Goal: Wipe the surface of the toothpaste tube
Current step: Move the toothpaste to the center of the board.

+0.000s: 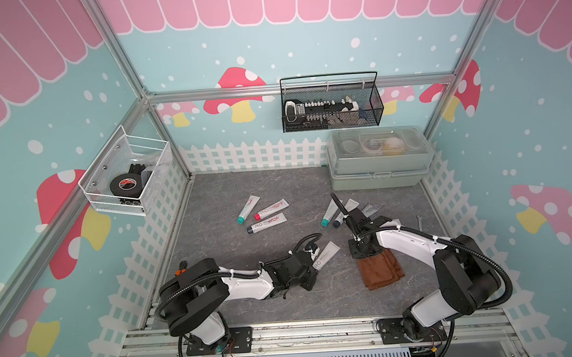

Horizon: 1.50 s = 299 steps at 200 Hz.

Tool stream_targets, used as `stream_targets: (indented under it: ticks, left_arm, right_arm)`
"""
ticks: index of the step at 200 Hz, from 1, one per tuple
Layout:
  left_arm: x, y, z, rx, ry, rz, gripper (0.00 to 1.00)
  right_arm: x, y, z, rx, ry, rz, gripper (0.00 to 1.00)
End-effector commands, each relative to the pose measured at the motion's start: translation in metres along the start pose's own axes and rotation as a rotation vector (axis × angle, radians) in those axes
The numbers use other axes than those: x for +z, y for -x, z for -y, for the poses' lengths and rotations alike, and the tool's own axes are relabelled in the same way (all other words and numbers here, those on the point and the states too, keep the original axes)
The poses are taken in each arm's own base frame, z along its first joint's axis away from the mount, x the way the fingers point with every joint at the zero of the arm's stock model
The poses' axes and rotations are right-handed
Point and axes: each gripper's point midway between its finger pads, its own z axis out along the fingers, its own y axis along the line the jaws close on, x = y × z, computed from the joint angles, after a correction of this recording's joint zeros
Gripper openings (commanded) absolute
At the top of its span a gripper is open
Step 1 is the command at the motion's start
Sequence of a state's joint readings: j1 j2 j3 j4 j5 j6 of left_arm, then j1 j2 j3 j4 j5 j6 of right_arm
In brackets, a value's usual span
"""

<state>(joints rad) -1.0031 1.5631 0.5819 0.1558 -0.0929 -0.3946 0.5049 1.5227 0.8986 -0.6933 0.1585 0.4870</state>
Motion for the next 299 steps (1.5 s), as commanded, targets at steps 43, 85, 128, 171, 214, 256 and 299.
stream_targets:
  ticks: [43, 85, 128, 171, 214, 256, 299]
  left_arm:
    - [-0.014, 0.007, -0.059, -0.121, 0.203, 0.032, 0.28]
    - [0.006, 0.038, -0.072, -0.134, 0.214, 0.027, 0.28]
    - [0.040, 0.076, -0.086, -0.112, 0.218, 0.002, 0.28]
    - [0.080, 0.116, -0.090, -0.071, 0.180, -0.014, 0.30]
    - [0.093, 0.148, -0.096, -0.068, 0.168, -0.024, 0.42]
    - [0.045, 0.169, -0.114, -0.125, 0.207, 0.037, 0.63]
    - [-0.006, 0.171, -0.154, -0.178, 0.333, 0.011, 0.66]
  right_arm:
    - [-0.047, 0.004, -0.013, 0.002, 0.149, 0.110, 0.80]
    - [-0.071, 0.002, -0.016, 0.007, 0.209, 0.168, 0.82]
    - [-0.073, -0.005, -0.018, 0.013, 0.244, 0.180, 0.82]
    - [-0.066, -0.006, -0.021, 0.001, 0.251, 0.170, 0.81]
    - [-0.063, -0.006, -0.022, -0.004, 0.248, 0.165, 0.81]
    - [-0.061, -0.005, -0.025, -0.012, 0.259, 0.161, 0.81]
    - [-0.061, -0.005, -0.027, -0.015, 0.274, 0.160, 0.81]
